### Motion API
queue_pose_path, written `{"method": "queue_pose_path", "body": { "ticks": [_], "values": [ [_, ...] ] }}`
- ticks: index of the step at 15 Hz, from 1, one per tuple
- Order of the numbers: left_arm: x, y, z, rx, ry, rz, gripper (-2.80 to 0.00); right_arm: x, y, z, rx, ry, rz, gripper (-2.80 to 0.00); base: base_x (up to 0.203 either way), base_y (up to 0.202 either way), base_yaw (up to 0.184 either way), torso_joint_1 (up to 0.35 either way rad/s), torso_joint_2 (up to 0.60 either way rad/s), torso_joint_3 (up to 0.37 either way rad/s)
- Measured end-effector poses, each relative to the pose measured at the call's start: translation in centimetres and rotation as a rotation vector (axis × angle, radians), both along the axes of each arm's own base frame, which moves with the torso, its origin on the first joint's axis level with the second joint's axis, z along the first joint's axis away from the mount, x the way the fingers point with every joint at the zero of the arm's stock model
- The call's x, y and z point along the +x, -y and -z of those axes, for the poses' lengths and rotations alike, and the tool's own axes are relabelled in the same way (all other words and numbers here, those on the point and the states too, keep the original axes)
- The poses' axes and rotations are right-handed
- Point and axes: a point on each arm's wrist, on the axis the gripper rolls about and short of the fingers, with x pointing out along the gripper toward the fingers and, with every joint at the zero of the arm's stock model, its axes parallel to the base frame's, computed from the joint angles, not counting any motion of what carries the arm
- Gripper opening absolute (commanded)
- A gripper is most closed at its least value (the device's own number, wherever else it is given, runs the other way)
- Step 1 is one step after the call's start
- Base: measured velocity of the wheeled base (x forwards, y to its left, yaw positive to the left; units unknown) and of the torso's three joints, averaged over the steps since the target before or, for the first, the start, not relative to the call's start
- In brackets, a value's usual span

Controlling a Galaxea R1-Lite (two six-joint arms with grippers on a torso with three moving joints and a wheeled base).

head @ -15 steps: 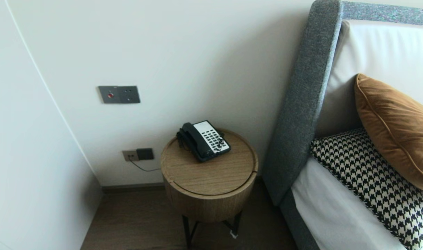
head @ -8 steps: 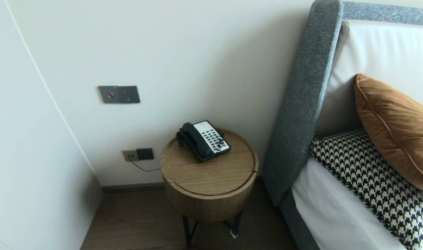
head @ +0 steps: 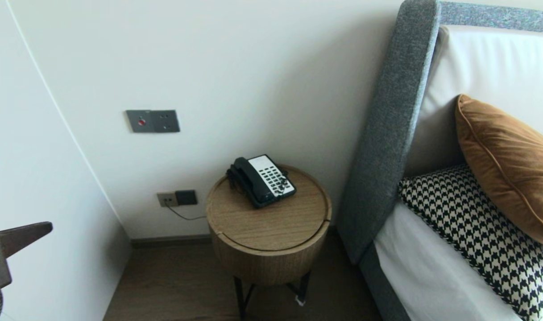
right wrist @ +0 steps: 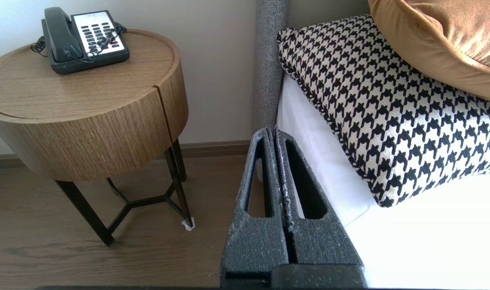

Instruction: Open the nightstand drawer

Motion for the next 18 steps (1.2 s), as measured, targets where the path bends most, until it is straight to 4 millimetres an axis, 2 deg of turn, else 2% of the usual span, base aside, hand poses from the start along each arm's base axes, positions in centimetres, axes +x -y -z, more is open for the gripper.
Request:
{"method": "queue_pose_path", "body": {
  "ticks": [7, 10, 14, 16, 18],
  "values": [
    [6.7, 3.0, 1.0, 0.158, -0.231, -0.038, -2.80, 0.0, 0.0, 0.0, 0.000, 0.000, 0.000, -2.80, 0.000, 0.000, 0.000, 0.000, 0.00, 0.000],
    [9.6, 4.3, 0.7, 0.183, -0.288, -0.018, -2.80, 0.0, 0.0, 0.0, 0.000, 0.000, 0.000, -2.80, 0.000, 0.000, 0.000, 0.000, 0.00, 0.000],
    [12.4, 7.7, 0.9, 0.213, -0.347, 0.080, -2.80, 0.0, 0.0, 0.0, 0.000, 0.000, 0.000, -2.80, 0.000, 0.000, 0.000, 0.000, 0.00, 0.000],
    [13.8, 9.3, 1.5, 0.191, -0.378, 0.102, -2.80, 0.0, 0.0, 0.0, 0.000, 0.000, 0.000, -2.80, 0.000, 0.000, 0.000, 0.000, 0.00, 0.000],
    [14.6, 11.7, 2.4, 0.150, -0.425, 0.172, -2.80, 0.0, 0.0, 0.0, 0.000, 0.000, 0.000, -2.80, 0.000, 0.000, 0.000, 0.000, 0.00, 0.000]
  ]
}}
